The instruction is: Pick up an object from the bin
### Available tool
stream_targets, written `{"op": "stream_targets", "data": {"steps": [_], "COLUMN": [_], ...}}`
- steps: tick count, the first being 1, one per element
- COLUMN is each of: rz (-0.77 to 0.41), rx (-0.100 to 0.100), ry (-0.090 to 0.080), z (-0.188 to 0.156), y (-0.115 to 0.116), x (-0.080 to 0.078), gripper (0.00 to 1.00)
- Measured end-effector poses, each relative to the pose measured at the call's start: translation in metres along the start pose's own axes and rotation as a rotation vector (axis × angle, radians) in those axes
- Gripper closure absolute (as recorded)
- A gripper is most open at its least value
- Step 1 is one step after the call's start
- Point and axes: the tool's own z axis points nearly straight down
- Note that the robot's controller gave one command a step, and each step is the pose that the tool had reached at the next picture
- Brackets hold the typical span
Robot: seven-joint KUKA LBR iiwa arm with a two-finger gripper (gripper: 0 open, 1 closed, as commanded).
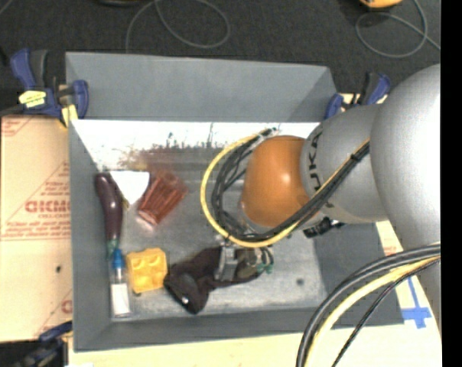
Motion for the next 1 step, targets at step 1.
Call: {"op": "stream_targets", "data": {"steps": [1], "rz": [-0.011], "rx": [-0.001], "ry": [-0.01], "z": [-0.2036], "y": [-0.0058], "x": [0.0058], "gripper": [1.0]}}
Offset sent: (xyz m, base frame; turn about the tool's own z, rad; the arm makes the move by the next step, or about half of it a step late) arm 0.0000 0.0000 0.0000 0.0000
